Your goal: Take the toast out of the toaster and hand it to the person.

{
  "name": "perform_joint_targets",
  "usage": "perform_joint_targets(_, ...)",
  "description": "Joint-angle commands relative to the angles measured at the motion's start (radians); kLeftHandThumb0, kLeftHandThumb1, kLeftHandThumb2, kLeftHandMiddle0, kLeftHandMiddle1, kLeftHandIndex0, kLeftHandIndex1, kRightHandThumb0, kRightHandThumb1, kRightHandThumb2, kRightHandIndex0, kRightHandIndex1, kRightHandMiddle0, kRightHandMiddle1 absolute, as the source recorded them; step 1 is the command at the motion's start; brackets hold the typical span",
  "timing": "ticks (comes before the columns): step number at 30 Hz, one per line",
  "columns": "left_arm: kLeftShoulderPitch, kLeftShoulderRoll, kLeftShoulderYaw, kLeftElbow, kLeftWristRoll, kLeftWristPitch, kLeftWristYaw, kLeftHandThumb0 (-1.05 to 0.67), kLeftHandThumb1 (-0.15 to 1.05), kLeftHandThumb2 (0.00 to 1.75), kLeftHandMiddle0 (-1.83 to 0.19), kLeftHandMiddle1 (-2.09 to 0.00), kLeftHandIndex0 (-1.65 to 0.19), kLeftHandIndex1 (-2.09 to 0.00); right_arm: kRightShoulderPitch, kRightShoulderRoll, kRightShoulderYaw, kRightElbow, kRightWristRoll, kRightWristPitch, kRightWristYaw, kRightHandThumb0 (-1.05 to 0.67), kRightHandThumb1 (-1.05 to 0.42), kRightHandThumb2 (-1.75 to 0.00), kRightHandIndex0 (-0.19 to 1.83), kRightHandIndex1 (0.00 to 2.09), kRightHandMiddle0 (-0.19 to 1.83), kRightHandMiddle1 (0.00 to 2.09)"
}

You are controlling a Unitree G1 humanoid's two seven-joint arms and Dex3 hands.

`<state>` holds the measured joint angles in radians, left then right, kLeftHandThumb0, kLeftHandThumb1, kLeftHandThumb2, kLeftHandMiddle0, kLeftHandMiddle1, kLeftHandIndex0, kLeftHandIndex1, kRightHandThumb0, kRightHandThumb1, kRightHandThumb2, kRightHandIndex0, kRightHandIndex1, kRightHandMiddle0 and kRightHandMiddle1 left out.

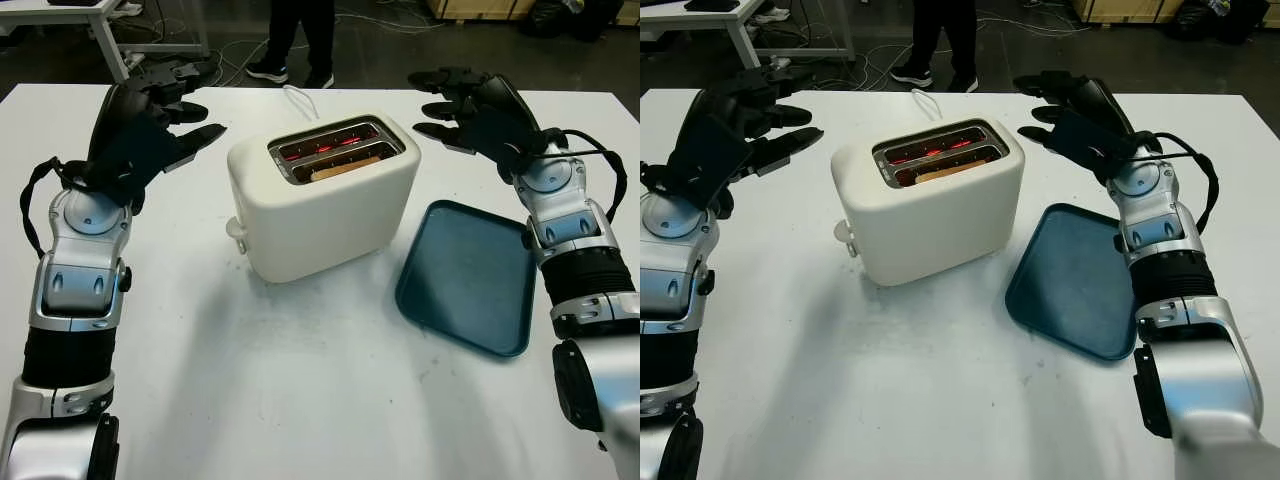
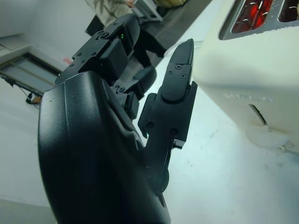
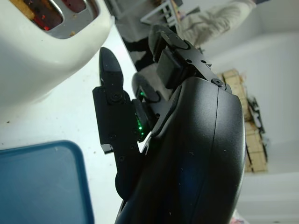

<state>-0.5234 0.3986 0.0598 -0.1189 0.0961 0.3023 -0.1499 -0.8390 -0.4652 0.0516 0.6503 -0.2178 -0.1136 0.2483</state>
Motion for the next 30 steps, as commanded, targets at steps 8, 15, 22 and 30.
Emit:
perform_joint_targets(8,-0.032,0.005,0.01,0.011,-0.007,-0.005,-0.007,-0.26,0.92,0.07,-0.34,-0.83,-0.58,-0.05,0.016,-0.014,0.004,-0.03,-0.016,0.023,-0.009,-0.27,-0.92,-0.14,0.67,0.0,0.57,0.0)
perform_joint_targets(15,-0.032,0.006,0.012,0.018,-0.011,-0.019,-0.012,-0.26,0.92,0.07,-0.34,-0.85,-0.59,-0.06,0.016,-0.018,0.007,-0.034,-0.044,0.026,-0.023,-0.25,-0.92,-0.13,0.68,0.01,0.58,0.01)
perform_joint_targets(22,-0.032,-0.003,0.028,0.0,-0.021,0.011,-0.005,-0.25,0.92,0.07,-0.33,-0.85,-0.58,-0.05,0.012,-0.015,0.001,-0.025,-0.037,0.019,-0.029,-0.25,-0.92,-0.12,0.68,0.01,0.59,0.0)
perform_joint_targets(30,-0.029,-0.004,0.036,0.0,-0.021,0.009,-0.007,-0.25,0.92,0.07,-0.32,-0.87,-0.58,-0.06,0.008,-0.003,-0.01,-0.025,-0.018,0.02,-0.032,-0.21,-0.92,-0.11,0.69,0.01,0.6,0.01)
